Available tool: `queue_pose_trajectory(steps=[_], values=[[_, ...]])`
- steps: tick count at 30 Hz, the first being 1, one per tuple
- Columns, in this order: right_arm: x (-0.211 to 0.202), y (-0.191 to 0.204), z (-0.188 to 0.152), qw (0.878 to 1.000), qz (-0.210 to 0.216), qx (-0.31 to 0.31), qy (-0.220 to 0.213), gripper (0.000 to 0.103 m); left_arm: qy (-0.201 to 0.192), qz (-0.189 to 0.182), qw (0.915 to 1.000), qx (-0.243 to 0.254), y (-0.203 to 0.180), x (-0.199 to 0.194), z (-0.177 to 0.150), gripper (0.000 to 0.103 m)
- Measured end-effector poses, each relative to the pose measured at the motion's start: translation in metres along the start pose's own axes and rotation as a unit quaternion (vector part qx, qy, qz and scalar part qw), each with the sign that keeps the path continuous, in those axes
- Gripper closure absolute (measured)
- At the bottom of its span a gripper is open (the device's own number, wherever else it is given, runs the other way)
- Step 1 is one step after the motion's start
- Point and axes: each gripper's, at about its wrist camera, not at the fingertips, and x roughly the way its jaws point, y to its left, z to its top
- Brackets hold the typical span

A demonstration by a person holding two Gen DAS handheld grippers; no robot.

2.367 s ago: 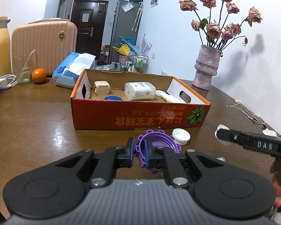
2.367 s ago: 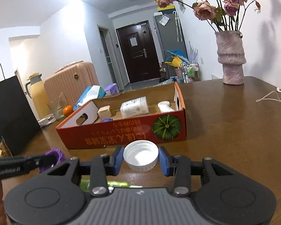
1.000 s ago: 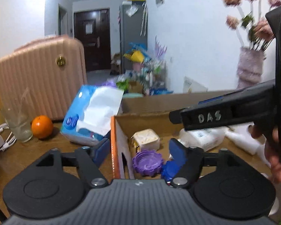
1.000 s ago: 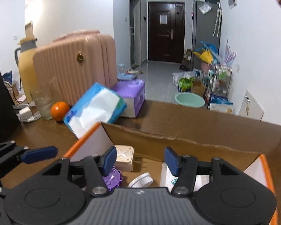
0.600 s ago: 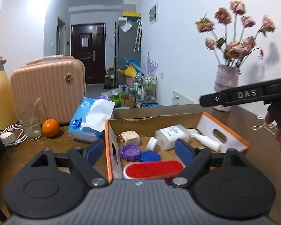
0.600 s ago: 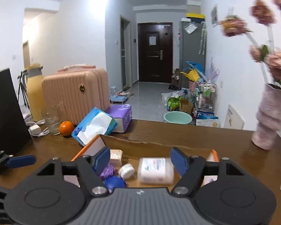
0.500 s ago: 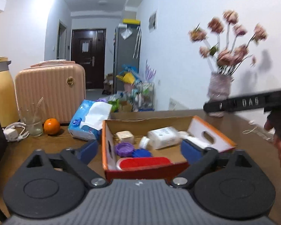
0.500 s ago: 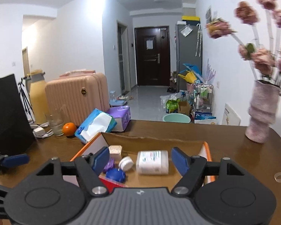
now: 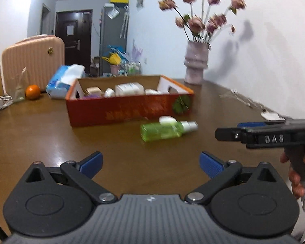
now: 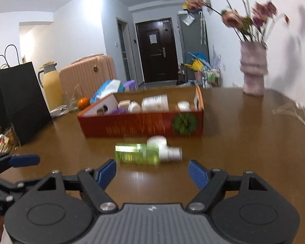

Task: Organize rigid objects
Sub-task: 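Withdraw the left tool from the box and grasp the green spray bottle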

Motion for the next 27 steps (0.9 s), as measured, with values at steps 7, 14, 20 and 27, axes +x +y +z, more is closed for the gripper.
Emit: queue_pose_trajectory(steps=[7, 14, 20, 27], values=[[-0.020, -0.014, -0.040, 0.999, -0.024, 0.021, -0.013, 0.025, 0.029, -0.008, 0.9990, 0.033, -0.023, 0.017, -0.009, 0.000], [-0.016, -0.033, -0.041, 0.999, -0.040, 0.024, -0.012, 0.025, 0.017, -0.015, 0.9945, 0.102, -0.039, 0.054, 0.014, 0.000], [-0.011, -0.053, -0.038, 0.997, -0.065, 0.033, -0.009, 0.025, 0.020, -0.042, 0.9828, 0.179, -0.044, 0.115, 0.046, 0.000], [-0.002, -0.072, -0.030, 0.994, -0.100, 0.044, -0.003, 0.025, 0.092, -0.104, 0.9752, 0.172, -0.029, 0.182, 0.059, 0.021]])
